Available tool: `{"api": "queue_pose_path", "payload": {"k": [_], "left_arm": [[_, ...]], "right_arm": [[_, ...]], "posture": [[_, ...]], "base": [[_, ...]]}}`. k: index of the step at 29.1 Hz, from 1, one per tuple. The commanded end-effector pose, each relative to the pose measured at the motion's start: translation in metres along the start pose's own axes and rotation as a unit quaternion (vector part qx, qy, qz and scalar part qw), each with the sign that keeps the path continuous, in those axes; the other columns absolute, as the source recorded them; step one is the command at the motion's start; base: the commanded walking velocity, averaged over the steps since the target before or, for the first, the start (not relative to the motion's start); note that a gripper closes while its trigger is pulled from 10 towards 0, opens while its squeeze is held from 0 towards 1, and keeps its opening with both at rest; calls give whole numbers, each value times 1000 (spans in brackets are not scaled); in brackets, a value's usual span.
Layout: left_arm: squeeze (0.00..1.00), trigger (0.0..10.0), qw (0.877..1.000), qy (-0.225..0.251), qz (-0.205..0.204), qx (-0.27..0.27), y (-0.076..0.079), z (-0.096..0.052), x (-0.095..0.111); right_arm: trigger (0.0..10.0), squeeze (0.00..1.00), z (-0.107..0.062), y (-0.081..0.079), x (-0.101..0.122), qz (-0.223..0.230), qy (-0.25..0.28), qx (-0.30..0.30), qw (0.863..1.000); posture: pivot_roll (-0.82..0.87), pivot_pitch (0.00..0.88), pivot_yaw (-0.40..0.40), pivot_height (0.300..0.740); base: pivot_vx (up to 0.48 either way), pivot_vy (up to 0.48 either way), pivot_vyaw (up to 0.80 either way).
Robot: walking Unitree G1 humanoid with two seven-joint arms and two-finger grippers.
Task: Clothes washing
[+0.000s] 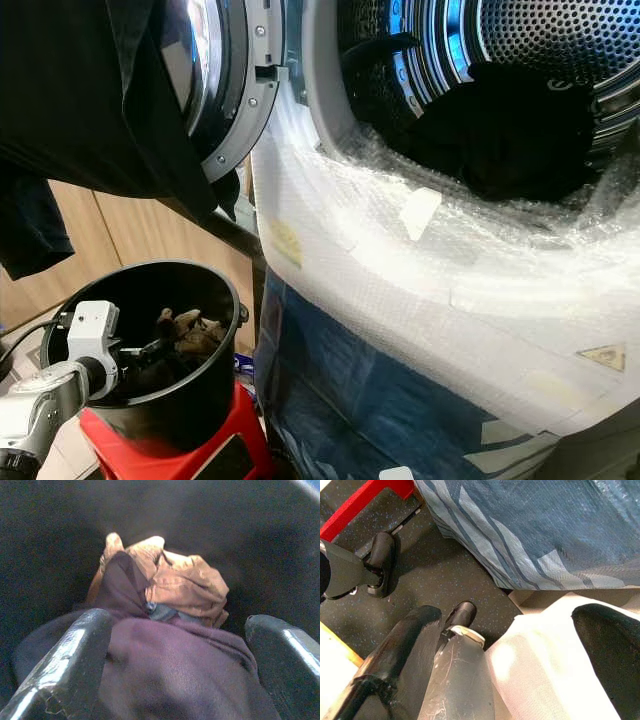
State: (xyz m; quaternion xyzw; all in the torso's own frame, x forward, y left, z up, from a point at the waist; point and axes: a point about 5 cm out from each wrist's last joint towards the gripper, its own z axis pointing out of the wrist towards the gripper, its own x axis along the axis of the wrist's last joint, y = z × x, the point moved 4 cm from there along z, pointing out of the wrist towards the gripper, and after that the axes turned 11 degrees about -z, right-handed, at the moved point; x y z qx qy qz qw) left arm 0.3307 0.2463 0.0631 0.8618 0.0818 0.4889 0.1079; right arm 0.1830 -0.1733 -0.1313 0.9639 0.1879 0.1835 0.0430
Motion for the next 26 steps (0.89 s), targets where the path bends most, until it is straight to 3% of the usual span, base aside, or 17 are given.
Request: {"api": "queue_pose_path", "payload": {"k": [1,6,12,14,15,26], "left_arm": [[1000,10000,1000,-14,11,-1,1,-1,-4],[1000,10000,999,-29,10,-7,2,-2,-8],[1000,10000,996,-85,4,1,-3,-5,-26],[235,10000,995,-103,8,4,-5,-7,-32],[0,10000,994,-110,8,8,-7,-8,-33],[0,10000,990,-117,-63,36,-41,-20,-14]], "right_arm": [[10000,0,0,1,-4,0,-5,-2,1000],[10000,0,0,0,-6,2,-7,-1,1000],[10000,0,0,0,-9,0,-10,-1,1000],[10000,0,0,1,-10,2,-10,-2,1000],[10000,0,0,2,-10,2,-11,-3,1000],[10000,0,0,3,2,-10,3,0,1000]], "posture": [[355,40,-44,740],[348,43,-41,740],[340,44,-33,740],[341,46,-32,740],[342,45,-30,740],[348,44,-32,740]], "base": [[0,0,0],[0,0,0],[0,0,0],[0,0,0],[0,0,0],[0,0,0]]}}
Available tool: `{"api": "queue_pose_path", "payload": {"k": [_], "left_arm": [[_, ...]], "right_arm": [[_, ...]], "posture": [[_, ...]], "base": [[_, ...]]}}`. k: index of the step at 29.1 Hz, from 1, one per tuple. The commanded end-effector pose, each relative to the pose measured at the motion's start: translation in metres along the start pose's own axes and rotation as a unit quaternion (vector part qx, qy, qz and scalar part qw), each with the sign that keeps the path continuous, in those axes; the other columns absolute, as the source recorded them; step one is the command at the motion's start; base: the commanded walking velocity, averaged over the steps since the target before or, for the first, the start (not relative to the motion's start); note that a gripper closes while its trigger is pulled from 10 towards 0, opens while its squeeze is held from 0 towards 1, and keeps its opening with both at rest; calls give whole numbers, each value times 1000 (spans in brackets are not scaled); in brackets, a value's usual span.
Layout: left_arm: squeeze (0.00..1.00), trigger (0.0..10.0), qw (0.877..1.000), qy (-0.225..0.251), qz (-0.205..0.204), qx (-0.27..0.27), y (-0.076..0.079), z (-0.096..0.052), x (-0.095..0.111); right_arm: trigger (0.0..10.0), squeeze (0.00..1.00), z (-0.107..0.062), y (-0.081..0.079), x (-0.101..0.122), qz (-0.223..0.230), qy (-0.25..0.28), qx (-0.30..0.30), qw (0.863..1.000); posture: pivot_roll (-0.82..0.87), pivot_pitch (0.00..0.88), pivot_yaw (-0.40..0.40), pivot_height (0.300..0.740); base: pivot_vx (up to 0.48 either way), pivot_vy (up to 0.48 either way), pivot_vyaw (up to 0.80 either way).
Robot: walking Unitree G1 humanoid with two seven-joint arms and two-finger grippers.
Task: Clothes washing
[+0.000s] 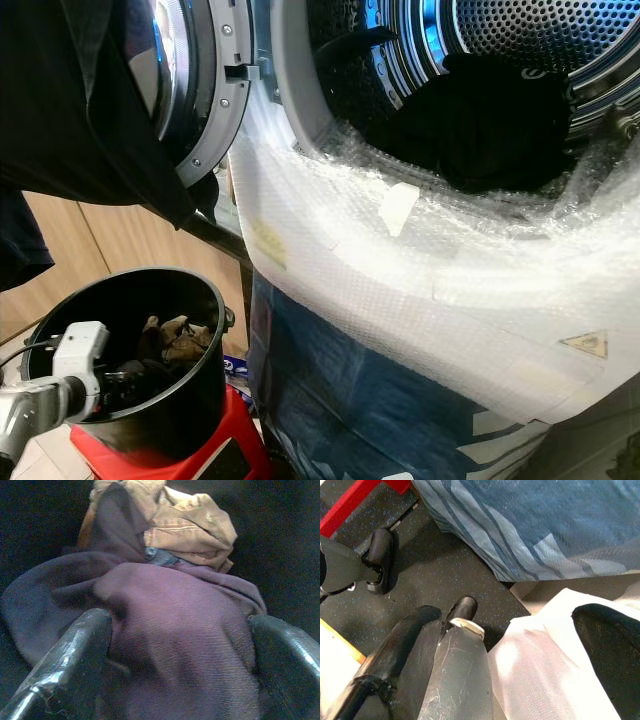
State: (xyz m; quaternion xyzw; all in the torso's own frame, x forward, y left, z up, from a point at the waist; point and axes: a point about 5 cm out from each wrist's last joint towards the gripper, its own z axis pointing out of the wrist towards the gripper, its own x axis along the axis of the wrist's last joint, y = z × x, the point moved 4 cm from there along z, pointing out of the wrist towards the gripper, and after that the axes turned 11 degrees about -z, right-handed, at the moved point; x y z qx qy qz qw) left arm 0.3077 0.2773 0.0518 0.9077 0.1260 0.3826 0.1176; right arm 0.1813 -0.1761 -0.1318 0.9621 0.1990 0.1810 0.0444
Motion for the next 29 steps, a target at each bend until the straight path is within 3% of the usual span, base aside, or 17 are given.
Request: {"api": "queue_pose_path", "payload": {"k": [1,7,11,17,23,26,27,29], "left_arm": [[0,10000,1000,-8,-20,8,-10,-3,0],[0,10000,998,-18,-62,22,-33,-4,0],[0,10000,997,-38,-62,26,-37,0,-8],[0,10000,997,-71,-26,23,-36,9,-22],[0,10000,992,-96,82,23,-36,12,-18],[0,10000,990,-99,98,29,-39,12,-17],[0,9176,989,-99,102,30,-40,12,-16],[0,9176,989,-99,103,30,-41,12,-15]], "right_arm": [[10000,0,0,1,7,-3,8,0,1000],[10000,0,0,0,18,-5,21,-2,1000],[10000,0,0,-3,21,-13,23,4,1000],[10000,0,-1,1,26,-15,30,-1,999],[10000,0,-1,3,27,-30,31,0,999],[10000,0,-1,3,29,-33,32,1,999],[10000,0,-1,3,30,-34,33,1,999],[10000,0,-1,3,30,-34,34,1,999]], "posture": [[352,47,-30,740],[354,41,-35,740],[353,37,-37,740],[340,32,-39,740],[334,29,-37,740],[333,29,-35,740],[332,27,-33,740],[332,27,-33,740]], "base": [[0,0,0],[0,0,0],[0,0,0],[0,0,0],[0,0,0],[0,0,0],[0,0,0],[0,0,0]]}}
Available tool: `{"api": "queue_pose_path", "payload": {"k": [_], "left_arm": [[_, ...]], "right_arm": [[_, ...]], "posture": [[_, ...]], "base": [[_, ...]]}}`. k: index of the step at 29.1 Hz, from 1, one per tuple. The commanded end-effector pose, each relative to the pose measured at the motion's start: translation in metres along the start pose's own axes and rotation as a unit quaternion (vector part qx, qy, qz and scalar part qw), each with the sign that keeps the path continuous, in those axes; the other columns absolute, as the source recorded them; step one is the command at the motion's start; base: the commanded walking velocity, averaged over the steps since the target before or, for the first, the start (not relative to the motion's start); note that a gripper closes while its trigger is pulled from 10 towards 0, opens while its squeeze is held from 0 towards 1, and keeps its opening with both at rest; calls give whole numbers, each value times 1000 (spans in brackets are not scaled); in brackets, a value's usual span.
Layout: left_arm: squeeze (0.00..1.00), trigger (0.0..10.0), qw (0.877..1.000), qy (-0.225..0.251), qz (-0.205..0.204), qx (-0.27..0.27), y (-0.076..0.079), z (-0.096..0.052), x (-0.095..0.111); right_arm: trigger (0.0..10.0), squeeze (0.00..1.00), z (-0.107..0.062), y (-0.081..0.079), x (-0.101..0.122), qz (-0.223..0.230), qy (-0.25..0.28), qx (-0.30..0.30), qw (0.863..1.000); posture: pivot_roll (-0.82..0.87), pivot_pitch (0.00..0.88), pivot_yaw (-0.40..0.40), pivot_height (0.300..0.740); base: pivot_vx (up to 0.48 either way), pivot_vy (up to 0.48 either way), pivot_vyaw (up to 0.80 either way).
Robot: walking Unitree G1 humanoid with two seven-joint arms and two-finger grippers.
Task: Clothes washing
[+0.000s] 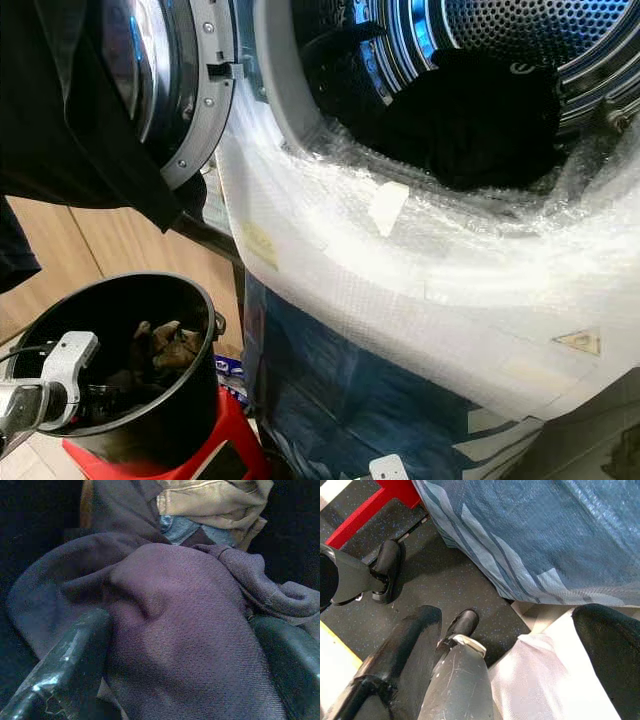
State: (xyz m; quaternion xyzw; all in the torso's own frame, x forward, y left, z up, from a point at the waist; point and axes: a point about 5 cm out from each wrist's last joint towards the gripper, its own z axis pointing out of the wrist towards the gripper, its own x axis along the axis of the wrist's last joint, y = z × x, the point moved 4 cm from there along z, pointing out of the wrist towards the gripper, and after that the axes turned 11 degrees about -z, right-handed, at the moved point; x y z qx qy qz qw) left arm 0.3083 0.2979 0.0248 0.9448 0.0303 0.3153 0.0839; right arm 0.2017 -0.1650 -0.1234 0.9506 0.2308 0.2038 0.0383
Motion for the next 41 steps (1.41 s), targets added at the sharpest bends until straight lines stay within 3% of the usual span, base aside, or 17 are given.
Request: {"api": "queue_pose_path", "payload": {"k": [1,21,41], "left_arm": [[0,0,1000,-16,3,17,-12,-3,-7],[0,0,999,-2,-24,-37,5,3,-6],[0,0,998,-9,-51,-48,9,6,-27]], "right_arm": [[10000,0,0,4,7,-5,9,-7,1000],[10000,0,1,-12,3,-19,0,9,1000],[10000,0,1,-14,-3,-28,-6,8,1000]], "posture": [[334,25,-34,740],[342,0,-23,740],[353,0,-22,740]], "base": [[0,0,0],[0,0,0],[0,0,0]]}}
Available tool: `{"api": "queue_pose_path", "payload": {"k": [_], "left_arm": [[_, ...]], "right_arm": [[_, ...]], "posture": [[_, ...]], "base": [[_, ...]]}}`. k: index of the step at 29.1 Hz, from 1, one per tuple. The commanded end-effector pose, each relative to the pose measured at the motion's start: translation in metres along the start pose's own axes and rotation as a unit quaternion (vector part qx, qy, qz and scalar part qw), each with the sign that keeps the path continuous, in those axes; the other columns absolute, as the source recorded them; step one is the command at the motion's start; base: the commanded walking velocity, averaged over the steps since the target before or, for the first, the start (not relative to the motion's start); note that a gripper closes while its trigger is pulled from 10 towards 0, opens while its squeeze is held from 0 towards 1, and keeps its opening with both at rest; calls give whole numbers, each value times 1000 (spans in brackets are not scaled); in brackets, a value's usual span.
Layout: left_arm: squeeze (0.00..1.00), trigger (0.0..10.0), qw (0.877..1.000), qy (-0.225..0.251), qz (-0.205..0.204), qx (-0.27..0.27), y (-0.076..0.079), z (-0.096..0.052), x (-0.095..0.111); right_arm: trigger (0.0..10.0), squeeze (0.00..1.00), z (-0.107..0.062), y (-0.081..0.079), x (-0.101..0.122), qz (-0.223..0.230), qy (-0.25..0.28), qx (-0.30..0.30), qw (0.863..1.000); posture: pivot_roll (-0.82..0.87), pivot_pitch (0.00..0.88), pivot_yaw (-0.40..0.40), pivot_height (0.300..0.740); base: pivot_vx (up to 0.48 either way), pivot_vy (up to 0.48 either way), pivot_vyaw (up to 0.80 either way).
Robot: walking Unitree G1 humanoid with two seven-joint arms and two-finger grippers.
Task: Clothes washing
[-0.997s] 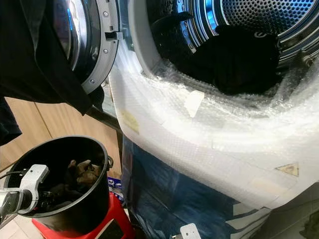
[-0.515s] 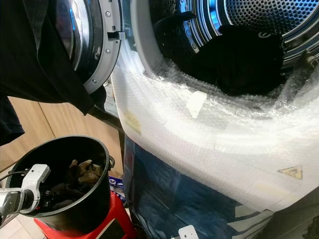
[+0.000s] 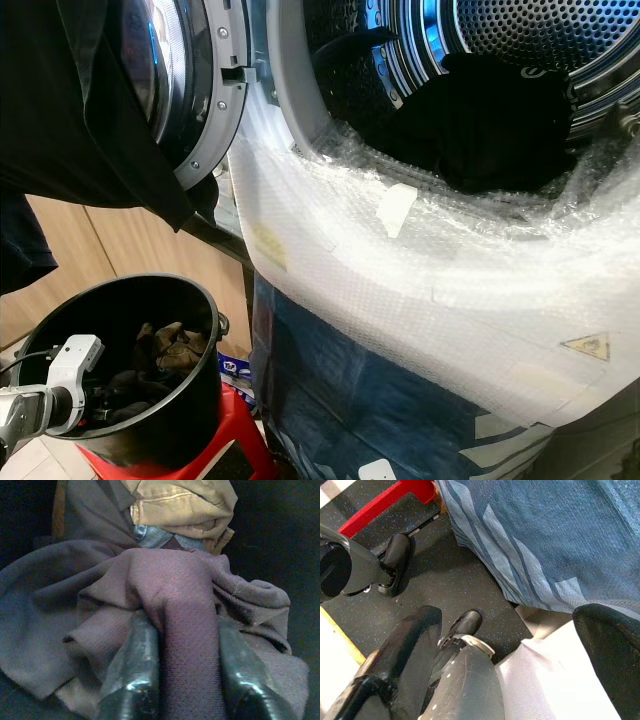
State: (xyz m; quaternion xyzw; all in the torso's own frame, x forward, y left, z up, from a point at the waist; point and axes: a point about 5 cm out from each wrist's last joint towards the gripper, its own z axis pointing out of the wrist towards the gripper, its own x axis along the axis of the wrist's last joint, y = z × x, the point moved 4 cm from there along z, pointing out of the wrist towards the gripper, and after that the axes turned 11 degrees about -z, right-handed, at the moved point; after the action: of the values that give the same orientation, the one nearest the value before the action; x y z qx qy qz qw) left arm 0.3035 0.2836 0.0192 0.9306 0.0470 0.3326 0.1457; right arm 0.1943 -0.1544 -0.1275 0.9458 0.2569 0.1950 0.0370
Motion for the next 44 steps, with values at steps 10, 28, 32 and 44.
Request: {"api": "queue_pose_path", "payload": {"k": [10,28,32,44], "left_arm": [[0,0,999,1,-30,28,-13,-7,-9],[0,0,989,126,70,36,11,-60,65],[0,0,976,172,131,22,38,-83,94],[0,0,897,228,341,-167,196,-116,134]], "right_arm": [[10000,0,0,-1,0,-3,1,-2,1000],[10000,0,0,1,18,16,43,-3,999],[10000,0,-1,2,23,10,50,-3,999],[10000,0,-2,11,32,19,61,-17,998]], "posture": [[352,0,-20,740],[377,0,-17,740],[377,0,-17,740],[379,0,-24,740]], "base": [[0,0,0],[0,0,0],[0,0,0],[0,0,0]]}}
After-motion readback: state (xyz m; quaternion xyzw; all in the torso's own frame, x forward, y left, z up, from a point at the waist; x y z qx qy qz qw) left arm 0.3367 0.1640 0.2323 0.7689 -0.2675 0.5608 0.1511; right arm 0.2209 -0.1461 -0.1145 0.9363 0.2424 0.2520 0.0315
